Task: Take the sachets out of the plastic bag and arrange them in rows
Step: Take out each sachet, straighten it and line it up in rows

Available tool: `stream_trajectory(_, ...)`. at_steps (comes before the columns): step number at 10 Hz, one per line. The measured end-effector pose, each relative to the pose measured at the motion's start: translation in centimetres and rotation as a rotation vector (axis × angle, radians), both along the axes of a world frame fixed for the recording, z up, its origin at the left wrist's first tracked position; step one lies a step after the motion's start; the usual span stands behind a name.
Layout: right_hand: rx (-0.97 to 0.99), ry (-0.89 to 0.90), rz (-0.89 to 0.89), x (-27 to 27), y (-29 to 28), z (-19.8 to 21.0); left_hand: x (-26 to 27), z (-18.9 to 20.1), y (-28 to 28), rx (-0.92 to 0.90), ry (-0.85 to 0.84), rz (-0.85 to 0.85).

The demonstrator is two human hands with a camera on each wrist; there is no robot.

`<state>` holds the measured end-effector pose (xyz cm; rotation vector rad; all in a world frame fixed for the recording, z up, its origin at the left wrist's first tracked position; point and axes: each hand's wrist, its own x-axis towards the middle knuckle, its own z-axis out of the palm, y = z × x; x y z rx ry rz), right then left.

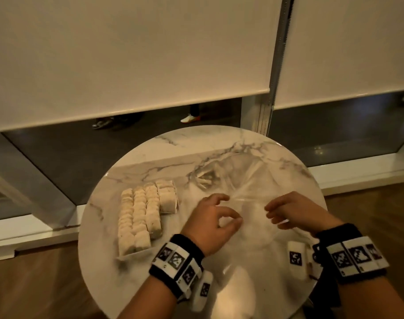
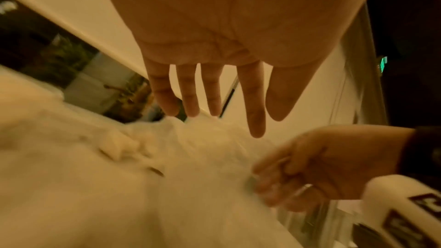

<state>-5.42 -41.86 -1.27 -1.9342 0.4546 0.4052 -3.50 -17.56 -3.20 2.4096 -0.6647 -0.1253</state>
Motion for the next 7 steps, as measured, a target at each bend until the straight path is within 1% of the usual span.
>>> stream_trajectory(1, 0.184, -0.065, 0.014, 0.4, 2.0, -2.0, -0.7, -0.5, -3.0, 0.163, 0.132, 0.007)
stream_trajectory(2, 0.339, -0.126, -0.08, 1.1, 3.5, -3.3, 0.0, -1.4, -3.7, 0.269, 0.106, 0.092)
stream_trajectory(3, 0.423, -0.175, -0.203, 2.7, 4.7, -4.5, 0.8, -1.4, -3.4, 0.239, 0.007, 0.158)
stream_trajectory(4, 0.405, -0.154, -0.193, 4.8, 5.9, -5.0, 1.1, -0.3, -3.0, 0.179, -0.128, 0.174)
stream_trajectory(5, 0.453, -0.193, -0.248, 7.4, 6.9, -4.4, 1.3, 0.8, -2.8, 0.133, -0.243, 0.129)
stream_trajectory(6, 0.543, -0.179, -0.251, 9.8, 8.6, -2.2, 1.4, 2.2, -2.1, 0.069, -0.314, 0.137)
stream_trajectory(7, 0.612, -0.106, -0.305, 12.3, 9.3, -2.2, 1.5, 3.5, -0.9, 0.02, -0.379, 0.164)
